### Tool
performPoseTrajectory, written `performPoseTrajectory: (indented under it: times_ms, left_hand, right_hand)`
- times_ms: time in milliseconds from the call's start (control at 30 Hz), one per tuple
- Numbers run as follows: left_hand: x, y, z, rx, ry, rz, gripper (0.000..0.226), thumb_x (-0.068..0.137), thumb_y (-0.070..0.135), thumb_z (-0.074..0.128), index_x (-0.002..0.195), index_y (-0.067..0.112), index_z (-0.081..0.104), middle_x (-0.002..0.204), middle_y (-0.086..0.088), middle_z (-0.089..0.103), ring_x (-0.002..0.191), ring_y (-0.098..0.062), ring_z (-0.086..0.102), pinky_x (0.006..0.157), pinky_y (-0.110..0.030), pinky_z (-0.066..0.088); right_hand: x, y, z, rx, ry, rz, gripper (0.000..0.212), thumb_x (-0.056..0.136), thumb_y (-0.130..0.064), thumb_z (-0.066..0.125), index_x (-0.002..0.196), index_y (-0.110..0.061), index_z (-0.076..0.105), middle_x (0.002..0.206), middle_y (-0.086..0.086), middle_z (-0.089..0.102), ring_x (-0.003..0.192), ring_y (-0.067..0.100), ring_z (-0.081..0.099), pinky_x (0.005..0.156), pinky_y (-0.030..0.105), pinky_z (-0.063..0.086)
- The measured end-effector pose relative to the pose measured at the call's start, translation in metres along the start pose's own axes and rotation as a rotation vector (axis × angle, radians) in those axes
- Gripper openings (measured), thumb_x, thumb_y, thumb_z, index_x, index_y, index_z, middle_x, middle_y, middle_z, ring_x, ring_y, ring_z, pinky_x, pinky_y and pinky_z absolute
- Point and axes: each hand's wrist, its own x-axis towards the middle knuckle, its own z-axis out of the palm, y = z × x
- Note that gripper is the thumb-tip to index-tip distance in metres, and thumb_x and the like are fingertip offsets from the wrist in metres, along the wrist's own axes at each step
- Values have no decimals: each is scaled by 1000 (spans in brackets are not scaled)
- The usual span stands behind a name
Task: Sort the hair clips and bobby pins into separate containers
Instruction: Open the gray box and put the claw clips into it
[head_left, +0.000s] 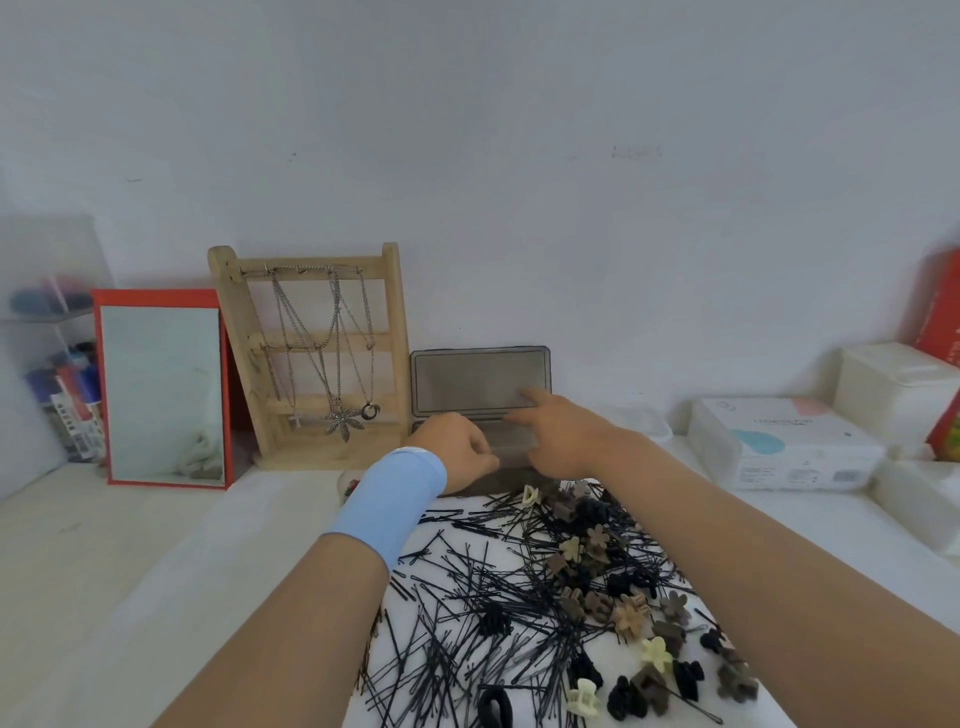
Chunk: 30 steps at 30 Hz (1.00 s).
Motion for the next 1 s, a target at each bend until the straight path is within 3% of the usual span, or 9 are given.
performPoseTrajectory:
  times_ms: [100,167,267,333,400,600,700,833,1000]
  left_hand:
    - [-5,1,-4,76,-12,9,9,88,23,68,92,27,76,110,8,69,106,-17,63,95,-32,50]
    - [-9,5,-6,176,22,37,15,90,22,65,99,30,74,117,6,65,113,-20,58,98,-34,48]
    - [-17,19,-3,179,191,179,18,91,25,61,104,34,70,112,8,61,111,-16,52,97,-37,47]
    - [-24,33,4,107,208,242,18,92,24,58,100,35,69,102,13,60,103,-12,56,91,-33,49]
    - [-28,45,16,115,117,250,21,92,26,54,99,35,72,98,12,65,94,-15,63,84,-31,53]
    - [-27,50,42,216,-74,187,28,90,25,58,114,31,70,111,0,70,97,-25,65,87,-38,55]
    - [-27,45,37,141,45,227,22,90,27,61,109,31,71,107,5,67,98,-19,63,86,-33,52]
    - [-23,31,23,80,241,224,23,93,28,62,115,29,67,111,8,57,110,-12,53,94,-28,43]
    - [-15,15,8,73,312,164,28,97,23,57,123,26,64,123,6,62,116,-16,55,103,-35,44]
  right_hand:
    - [-8,1,-7,38,-86,-15,61,95,-11,48,153,-23,34,164,8,15,149,24,20,121,35,21]
    - [-17,5,-15,98,-11,-16,54,95,-13,50,148,-20,44,157,8,33,145,23,30,117,32,24]
    - [-36,13,-22,163,233,67,27,91,-15,54,112,-24,68,125,3,59,117,23,56,99,31,43]
    - [-48,12,-21,153,197,130,15,88,-19,56,90,-29,67,104,-4,65,101,19,61,88,31,50]
    - [-55,9,-13,117,67,138,8,86,-28,60,83,-26,67,92,-5,67,90,20,63,82,35,55]
    - [-60,9,9,168,-4,121,25,81,-22,59,101,-27,73,101,-3,68,95,20,63,82,35,55]
    - [-54,14,9,211,104,114,19,83,-26,59,97,-27,71,98,-4,68,92,18,63,80,33,54]
    - [-42,22,4,293,272,134,26,91,-24,54,115,-29,63,107,-3,67,94,17,62,77,28,48]
    - [-24,20,5,238,307,50,33,99,-20,49,128,-24,65,131,3,62,119,23,57,102,36,46]
